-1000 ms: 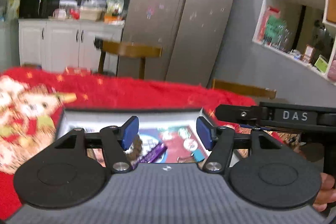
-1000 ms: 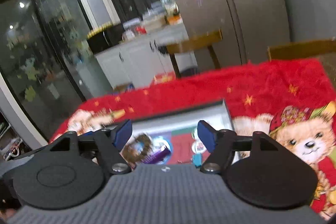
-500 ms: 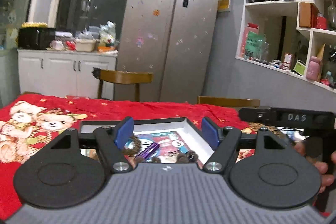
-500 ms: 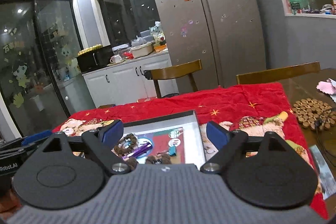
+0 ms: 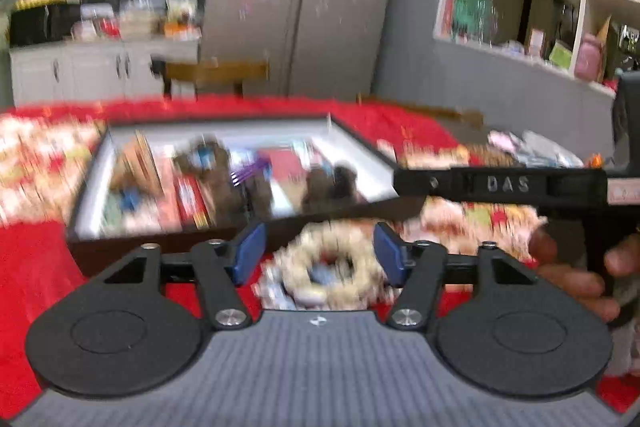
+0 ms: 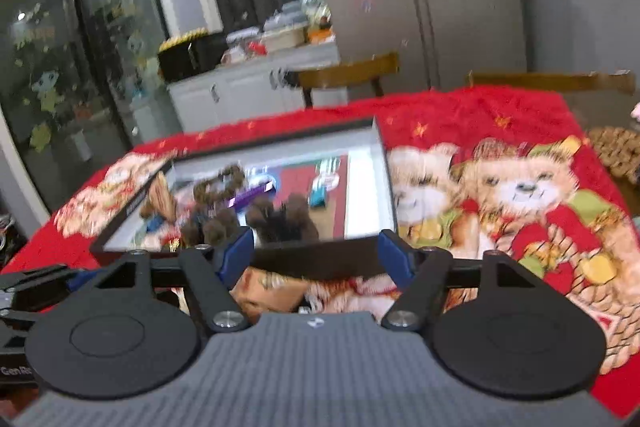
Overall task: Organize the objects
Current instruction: 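Withdraw both open grippers from the box toward the scrunchies on the quilt, then grasp the cream scrunchie with the left gripper while the right gripper grasps the brown paper packet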
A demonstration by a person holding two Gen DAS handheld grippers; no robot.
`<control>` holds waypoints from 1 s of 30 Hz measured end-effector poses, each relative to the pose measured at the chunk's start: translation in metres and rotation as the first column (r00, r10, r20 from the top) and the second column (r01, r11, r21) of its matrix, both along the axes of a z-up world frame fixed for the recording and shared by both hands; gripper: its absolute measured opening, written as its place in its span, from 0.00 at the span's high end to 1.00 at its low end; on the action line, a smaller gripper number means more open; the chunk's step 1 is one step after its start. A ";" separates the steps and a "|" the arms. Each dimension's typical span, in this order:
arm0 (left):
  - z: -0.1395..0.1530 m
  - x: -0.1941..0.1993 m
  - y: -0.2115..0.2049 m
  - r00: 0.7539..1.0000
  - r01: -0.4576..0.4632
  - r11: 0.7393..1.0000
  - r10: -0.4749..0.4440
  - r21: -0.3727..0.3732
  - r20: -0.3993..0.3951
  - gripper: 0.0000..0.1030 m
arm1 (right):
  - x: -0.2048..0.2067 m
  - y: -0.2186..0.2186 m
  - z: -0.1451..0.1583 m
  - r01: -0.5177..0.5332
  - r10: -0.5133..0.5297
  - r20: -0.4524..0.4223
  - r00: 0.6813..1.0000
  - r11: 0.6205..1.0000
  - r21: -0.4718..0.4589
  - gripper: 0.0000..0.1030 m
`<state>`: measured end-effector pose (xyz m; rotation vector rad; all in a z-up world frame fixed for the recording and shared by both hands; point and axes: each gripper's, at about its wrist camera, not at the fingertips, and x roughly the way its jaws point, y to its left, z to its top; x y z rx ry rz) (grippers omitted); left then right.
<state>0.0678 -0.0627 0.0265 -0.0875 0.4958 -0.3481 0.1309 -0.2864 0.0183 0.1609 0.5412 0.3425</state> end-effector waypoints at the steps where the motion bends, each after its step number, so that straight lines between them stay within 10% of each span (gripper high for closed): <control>1: -0.006 0.002 -0.001 1.000 0.011 1.000 -0.011 -0.001 -0.026 0.42 | 0.003 -0.001 -0.003 -0.018 0.018 -0.019 1.000 1.000 -0.001 0.27; 19: -0.026 0.018 -0.008 0.996 -0.017 0.999 0.021 0.041 -0.086 0.44 | 0.007 -0.001 -0.022 -0.064 0.066 -0.060 0.996 0.997 0.040 0.27; 30: -0.023 0.007 0.001 0.995 -0.096 0.995 0.096 0.012 -0.038 0.86 | -0.004 0.011 -0.022 -0.133 0.133 -0.022 0.991 0.991 0.017 0.26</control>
